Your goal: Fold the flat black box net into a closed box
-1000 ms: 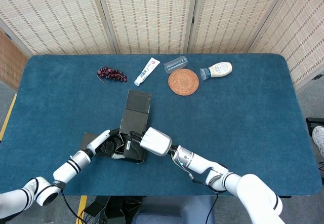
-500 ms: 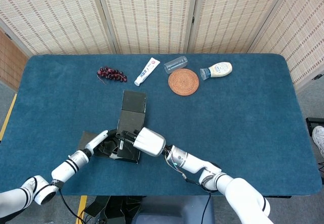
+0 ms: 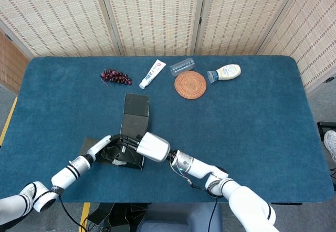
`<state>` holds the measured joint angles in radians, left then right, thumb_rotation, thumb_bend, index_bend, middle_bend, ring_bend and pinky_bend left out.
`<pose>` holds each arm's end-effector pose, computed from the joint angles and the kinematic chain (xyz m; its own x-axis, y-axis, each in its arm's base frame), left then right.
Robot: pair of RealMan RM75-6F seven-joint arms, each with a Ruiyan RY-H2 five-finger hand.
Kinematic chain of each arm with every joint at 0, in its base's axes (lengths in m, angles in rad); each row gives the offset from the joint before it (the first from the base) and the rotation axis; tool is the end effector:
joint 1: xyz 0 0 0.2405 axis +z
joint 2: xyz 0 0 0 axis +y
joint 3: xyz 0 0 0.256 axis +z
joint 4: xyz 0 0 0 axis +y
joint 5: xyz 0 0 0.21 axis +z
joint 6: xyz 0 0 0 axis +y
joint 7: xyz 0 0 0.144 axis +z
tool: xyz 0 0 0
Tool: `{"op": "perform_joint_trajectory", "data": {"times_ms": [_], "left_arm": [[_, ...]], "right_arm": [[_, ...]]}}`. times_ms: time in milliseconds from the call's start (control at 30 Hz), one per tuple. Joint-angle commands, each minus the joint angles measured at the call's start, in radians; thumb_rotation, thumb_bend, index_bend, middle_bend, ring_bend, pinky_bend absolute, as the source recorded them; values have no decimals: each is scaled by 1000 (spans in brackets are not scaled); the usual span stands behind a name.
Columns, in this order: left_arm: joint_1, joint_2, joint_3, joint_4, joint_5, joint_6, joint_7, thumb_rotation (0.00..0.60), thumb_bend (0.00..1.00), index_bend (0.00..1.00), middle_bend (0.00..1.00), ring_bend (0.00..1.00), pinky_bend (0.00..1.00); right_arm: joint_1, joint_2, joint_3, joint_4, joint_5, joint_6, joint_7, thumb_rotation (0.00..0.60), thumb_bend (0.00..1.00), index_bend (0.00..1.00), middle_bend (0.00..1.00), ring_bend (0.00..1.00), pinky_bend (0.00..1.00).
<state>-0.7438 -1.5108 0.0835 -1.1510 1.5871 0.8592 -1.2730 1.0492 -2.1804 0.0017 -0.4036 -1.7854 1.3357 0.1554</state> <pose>-0.2327 0.3302 -0.0228 -0.3742 0.6918 0.6176 0.8900 0.0808 0.4487 -0.0374 -0.3402 -0.1283 0.4328 0.2373 0.8697 -0.3005 -0.8716 0.3874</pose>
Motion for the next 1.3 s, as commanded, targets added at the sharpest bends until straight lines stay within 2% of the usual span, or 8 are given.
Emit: {"op": "perform_joint_trajectory", "data": {"times_ms": [33,167,433,700,867,1300], "left_arm": [[-1,2,2,-2,2,1,0,600,94,247,264,94,414],[-3,5,4,-6,4,1,3,600,94,247,265,93,410],[-2,8,6,-8,0,4,11,600,94,246,265,92,392],[0,6,5,-5,-5,5,15,600,94,247,264,88,377],[1,5,8,0,-6,4,12,600,94,246,265,83,374],[-2,-2,10,16,-1,3,11,600,94,239,261,75,360]], "right_arm": [[5,-1,-4,6,0,6,10,600,113,102,166,619,1000],[16,2,-8,1,3,-7,28,600,116,177,254,659,1000],[34,38,-28,-50,-3,-45,29,600,166,318,345,723,1000],[53,73,-38,-111,-9,-80,0,600,177,362,374,742,1000],[55,93,-42,-145,-10,-90,-8,600,245,390,394,761,1000],[64,111,-42,-188,-5,-139,-39,600,249,408,404,766,1000]]}}
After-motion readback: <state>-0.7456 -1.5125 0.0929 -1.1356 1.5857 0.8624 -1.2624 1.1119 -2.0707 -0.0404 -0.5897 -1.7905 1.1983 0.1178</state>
